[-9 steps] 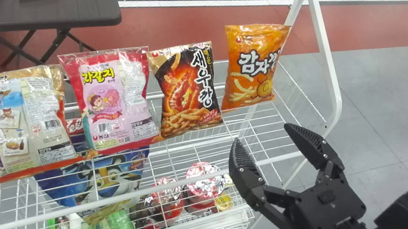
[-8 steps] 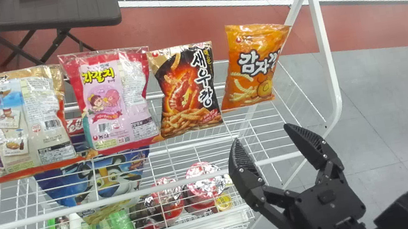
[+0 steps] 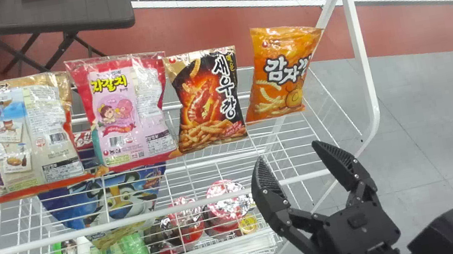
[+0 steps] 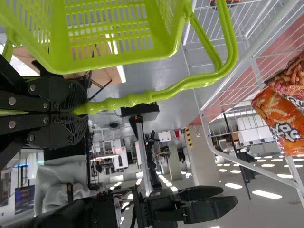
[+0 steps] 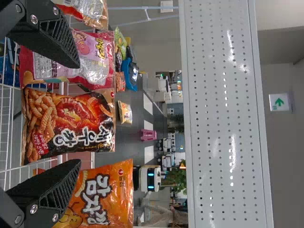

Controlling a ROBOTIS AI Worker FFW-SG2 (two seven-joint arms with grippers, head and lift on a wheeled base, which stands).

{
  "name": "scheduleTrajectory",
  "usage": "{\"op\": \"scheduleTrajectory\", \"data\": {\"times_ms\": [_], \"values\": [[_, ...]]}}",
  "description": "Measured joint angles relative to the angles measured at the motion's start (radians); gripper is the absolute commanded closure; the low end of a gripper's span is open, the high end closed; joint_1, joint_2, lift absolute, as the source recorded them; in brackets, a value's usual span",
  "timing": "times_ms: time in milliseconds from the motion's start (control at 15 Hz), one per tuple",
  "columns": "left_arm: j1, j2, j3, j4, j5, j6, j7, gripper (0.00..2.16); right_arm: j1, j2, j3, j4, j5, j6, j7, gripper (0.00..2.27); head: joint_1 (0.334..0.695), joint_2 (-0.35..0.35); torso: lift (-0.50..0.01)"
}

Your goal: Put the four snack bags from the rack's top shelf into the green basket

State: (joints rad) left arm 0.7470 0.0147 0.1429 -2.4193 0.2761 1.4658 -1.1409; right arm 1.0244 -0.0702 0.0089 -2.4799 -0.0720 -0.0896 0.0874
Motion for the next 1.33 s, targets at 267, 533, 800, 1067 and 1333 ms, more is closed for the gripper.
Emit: {"op": "scheduleTrajectory", "data": {"times_ms": [267,533,800,1067,1333], "values": [[0.001,0.007,0.000,-0.010,0.000,0.000,0.000,2.15,-0.050,0.002,0.018,0.049,-0.001,-0.005,0.000,0.11,0.695,-0.350,0.000],[-0.001,0.014,-0.018,-0.011,-0.006,-0.004,0.005,2.15,-0.257,0.002,0.120,0.152,0.056,0.075,-0.003,0.11,0.695,-0.254,0.000],[0.000,0.016,-0.048,0.001,-0.018,-0.016,0.010,2.15,-0.626,0.033,0.341,0.337,0.105,0.400,-0.003,0.11,0.695,0.023,0.000],[-0.002,0.030,-0.068,0.014,-0.021,-0.031,0.006,2.15,-0.864,0.069,0.460,0.596,0.094,0.426,0.000,0.13,0.695,0.161,0.000],[-0.014,0.046,-0.070,0.039,-0.011,-0.052,-0.003,2.15,-1.053,0.070,0.506,0.828,0.050,0.407,0.011,0.21,0.695,0.208,0.000]]}}
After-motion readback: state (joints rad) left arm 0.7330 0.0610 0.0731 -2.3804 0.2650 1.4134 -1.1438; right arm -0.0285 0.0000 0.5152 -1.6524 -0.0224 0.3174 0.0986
